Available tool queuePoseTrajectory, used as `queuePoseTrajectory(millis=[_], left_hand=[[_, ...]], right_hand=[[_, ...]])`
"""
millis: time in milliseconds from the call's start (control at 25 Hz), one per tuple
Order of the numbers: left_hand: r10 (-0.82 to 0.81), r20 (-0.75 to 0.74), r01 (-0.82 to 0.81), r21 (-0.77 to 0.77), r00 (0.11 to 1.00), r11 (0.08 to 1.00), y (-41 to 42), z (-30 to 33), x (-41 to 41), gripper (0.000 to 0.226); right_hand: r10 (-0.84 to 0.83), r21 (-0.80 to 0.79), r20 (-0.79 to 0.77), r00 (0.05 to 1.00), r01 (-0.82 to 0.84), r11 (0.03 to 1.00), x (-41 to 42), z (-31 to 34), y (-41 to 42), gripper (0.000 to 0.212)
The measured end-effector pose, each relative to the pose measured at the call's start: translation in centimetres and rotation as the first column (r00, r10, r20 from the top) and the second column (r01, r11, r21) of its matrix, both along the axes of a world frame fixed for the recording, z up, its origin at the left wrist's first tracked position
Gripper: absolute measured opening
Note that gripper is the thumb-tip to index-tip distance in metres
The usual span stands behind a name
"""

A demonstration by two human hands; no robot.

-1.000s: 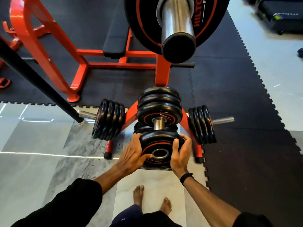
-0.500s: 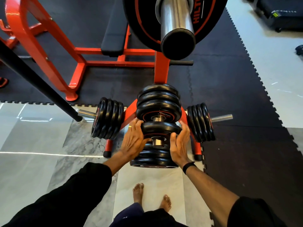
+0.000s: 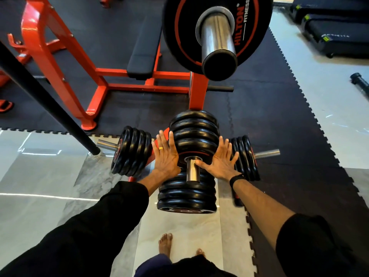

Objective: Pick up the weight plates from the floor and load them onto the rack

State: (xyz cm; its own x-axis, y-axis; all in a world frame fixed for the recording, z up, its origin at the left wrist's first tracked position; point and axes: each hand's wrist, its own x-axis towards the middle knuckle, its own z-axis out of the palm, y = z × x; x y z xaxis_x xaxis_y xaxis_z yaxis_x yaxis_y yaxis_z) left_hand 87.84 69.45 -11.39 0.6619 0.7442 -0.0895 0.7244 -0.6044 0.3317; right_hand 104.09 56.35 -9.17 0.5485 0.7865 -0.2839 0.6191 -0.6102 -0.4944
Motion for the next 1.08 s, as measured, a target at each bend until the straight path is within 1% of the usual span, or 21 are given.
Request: queuePoseTrajectory(millis=[120, 160, 240, 320, 360, 440, 480, 520, 560, 640, 720, 760, 800, 840, 880, 920, 960, 1000, 1040, 1080], left_hand=[[-0.026, -0.105, 0.016, -0.101, 0.994, 0.995, 0.0, 1.2, -0.3, 0.139], [-0.027, -0.126, 0.011, -0.121, 0.992, 0.993, -0.1, 1.6, -0.4, 0.137], [-0.008, -0.143, -0.012, -0.138, 0.99, 0.99, -0.8, 2.2, -1.2, 0.132], [0.027, -0.141, -0.049, -0.155, 0.99, 0.987, -1.4, 2.1, -2.2, 0.132], [0.059, -0.144, -0.083, -0.166, 0.988, 0.983, -2.1, 2.1, -3.3, 0.132], [0.118, -0.167, -0.15, -0.193, 0.979, 0.97, -3.2, 2.1, -5.7, 0.132], [0.154, -0.187, -0.194, -0.217, 0.97, 0.957, -3.8, 2.1, -7.4, 0.131], [0.186, -0.214, -0.236, -0.235, 0.959, 0.943, -4.4, 2.0, -9.2, 0.129], [0.218, -0.234, -0.275, -0.246, 0.948, 0.929, -4.8, 1.8, -11.1, 0.128], [0.287, -0.234, -0.343, -0.252, 0.929, 0.905, -5.4, 1.6, -14.9, 0.126], [0.315, -0.215, -0.369, -0.299, 0.925, 0.88, -5.9, 1.9, -18.4, 0.114], [0.322, -0.194, -0.371, -0.335, 0.927, 0.866, -6.1, 2.2, -19.8, 0.103], [0.345, -0.178, -0.387, -0.374, 0.922, 0.843, -6.3, 2.2, -21.4, 0.092], [0.372, -0.163, -0.406, -0.396, 0.914, 0.824, -6.5, 2.7, -22.8, 0.087], [0.412, -0.152, -0.436, -0.406, 0.899, 0.803, -6.5, 2.5, -24.4, 0.088], [0.444, -0.133, -0.457, -0.413, 0.886, 0.788, -6.7, 2.6, -25.8, 0.092], [0.48, -0.102, -0.475, -0.42, 0.871, 0.773, -6.9, 2.6, -27.3, 0.095], [0.519, -0.06, -0.493, -0.42, 0.853, 0.762, -7.3, 3.1, -28.9, 0.096], [0.575, -0.021, -0.526, -0.431, 0.818, 0.733, -7.2, 3.2, -30.5, 0.098], [0.628, 0.003, -0.56, -0.452, 0.778, 0.695, -7.4, 3.9, -32.1, 0.101]], right_hand=[[0.032, -0.142, 0.043, 0.999, -0.026, 0.99, 0.0, 0.9, -0.4, 0.13], [0.036, -0.161, 0.069, 0.997, -0.024, 0.987, -0.2, 1.3, -0.7, 0.127], [0.045, -0.144, 0.082, 0.996, -0.033, 0.989, -1.2, 1.6, -1.4, 0.124], [-0.024, -0.128, -0.01, 1.0, 0.023, 0.991, -2.3, 1.6, -1.9, 0.124], [-0.075, -0.169, -0.083, 0.994, 0.06, 0.984, -3.0, 1.2, -2.4, 0.121], [-0.145, -0.325, -0.189, 0.971, 0.078, 0.943, -3.9, 0.4, -2.5, 0.102], [-0.141, -0.372, -0.235, 0.962, 0.045, 0.927, -4.7, 0.3, -2.1, 0.09], [-0.132, -0.372, -0.268, 0.954, 0.024, 0.928, -5.6, 0.8, -1.5, 0.077], [-0.118, -0.337, -0.277, 0.954, 0.018, 0.941, -6.6, 1.2, -1.0, 0.069], [-0.112, -0.301, -0.228, 0.967, 0.04, 0.953, -8.3, 1.9, -0.3, 0.069], [-0.09, -0.36, -0.186, 0.978, 0.018, 0.933, -9.0, 2.6, 0.0, 0.067], [-0.034, -0.404, -0.142, 0.989, -0.026, 0.914, -9.2, 3.1, 0.2, 0.064], [0.017, -0.471, -0.137, 0.99, -0.08, 0.878, -9.8, 3.7, 0.3, 0.06], [0.094, -0.511, -0.167, 0.981, -0.168, 0.843, -11.1, 4.4, 0.6, 0.05], [0.185, -0.504, -0.22, 0.958, -0.274, 0.819, -13.1, 5.0, 1.1, 0.036], [0.286, -0.464, -0.25, 0.925, -0.374, 0.803, -15.5, 5.4, 1.7, 0.022], [0.387, -0.411, -0.259, 0.885, -0.463, 0.785, -18.4, 5.5, 2.4, 0.019], [0.476, -0.345, -0.251, 0.843, -0.537, 0.77, -21.9, 5.5, 2.9, 0.028], [0.545, -0.289, -0.263, 0.796, -0.604, 0.743, -25.3, 5.4, 3.4, 0.034], [0.606, -0.224, -0.282, 0.744, -0.665, 0.712, -28.3, 5.4, 3.6, 0.032]])
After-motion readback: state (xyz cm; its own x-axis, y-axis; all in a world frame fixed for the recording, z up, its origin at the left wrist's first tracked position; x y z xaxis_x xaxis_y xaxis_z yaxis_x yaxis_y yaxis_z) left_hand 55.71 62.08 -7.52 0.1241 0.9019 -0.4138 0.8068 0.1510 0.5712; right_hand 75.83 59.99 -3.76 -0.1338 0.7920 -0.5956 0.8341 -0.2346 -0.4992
